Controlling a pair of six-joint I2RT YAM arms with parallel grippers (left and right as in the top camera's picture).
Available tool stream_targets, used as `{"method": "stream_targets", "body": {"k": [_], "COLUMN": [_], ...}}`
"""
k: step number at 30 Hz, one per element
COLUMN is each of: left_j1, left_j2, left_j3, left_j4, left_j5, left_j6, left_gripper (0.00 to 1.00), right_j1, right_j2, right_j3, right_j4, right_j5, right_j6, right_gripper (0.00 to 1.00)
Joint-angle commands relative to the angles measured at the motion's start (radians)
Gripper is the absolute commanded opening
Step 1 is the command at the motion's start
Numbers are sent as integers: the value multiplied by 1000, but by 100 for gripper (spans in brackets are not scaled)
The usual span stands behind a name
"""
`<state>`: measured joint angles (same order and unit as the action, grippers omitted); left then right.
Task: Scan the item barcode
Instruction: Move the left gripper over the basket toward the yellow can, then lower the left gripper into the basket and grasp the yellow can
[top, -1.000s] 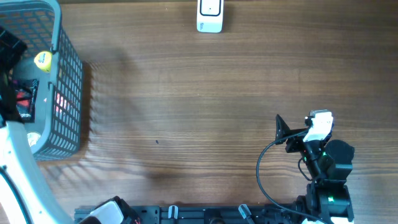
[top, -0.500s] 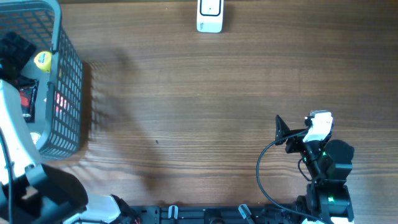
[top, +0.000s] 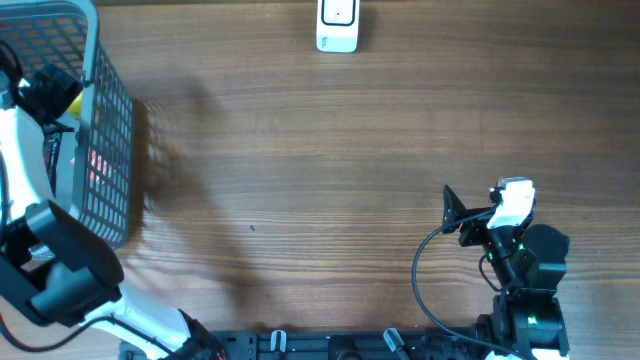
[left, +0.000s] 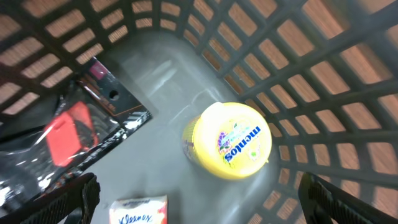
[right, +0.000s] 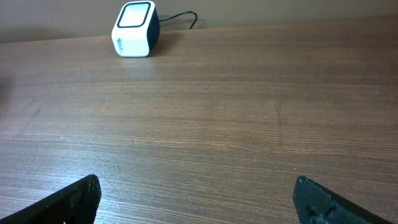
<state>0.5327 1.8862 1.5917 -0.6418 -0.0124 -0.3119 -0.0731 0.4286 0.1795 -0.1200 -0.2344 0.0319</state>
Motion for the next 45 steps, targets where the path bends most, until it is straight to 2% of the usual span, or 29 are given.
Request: {"method": "stream_targets", "body": {"k": [1, 8, 25, 29, 39, 41, 45], "left_j1": [-33, -105, -63, -63, -64, -64, -66], "left_j2": [56, 113, 183, 188, 232, 244, 246], "left_j3": [19, 19, 19, 19, 18, 18, 18], "left_j4": [34, 101, 123, 168, 177, 176, 187], "left_j5": [24, 18, -14, -14, -7, -3, -3], "left_j6": [29, 197, 196, 196, 181, 170, 170], "left_gripper": [99, 100, 100, 91, 95, 88, 88], "right_j1": [-3, -3, -3, -3, -3, -3, -3], "right_j2": [27, 97, 117, 117, 117, 117, 117], "right_j3": [20, 20, 20, 21, 20, 20, 20], "right_j4": [7, 53, 67, 67, 68, 68, 68], "right_j5": [10, 10, 10, 10, 10, 10, 10], "right_j6": [-5, -5, -5, -5, -5, -6, -6], "right_gripper": [100, 100, 100, 100, 100, 100, 100]}}
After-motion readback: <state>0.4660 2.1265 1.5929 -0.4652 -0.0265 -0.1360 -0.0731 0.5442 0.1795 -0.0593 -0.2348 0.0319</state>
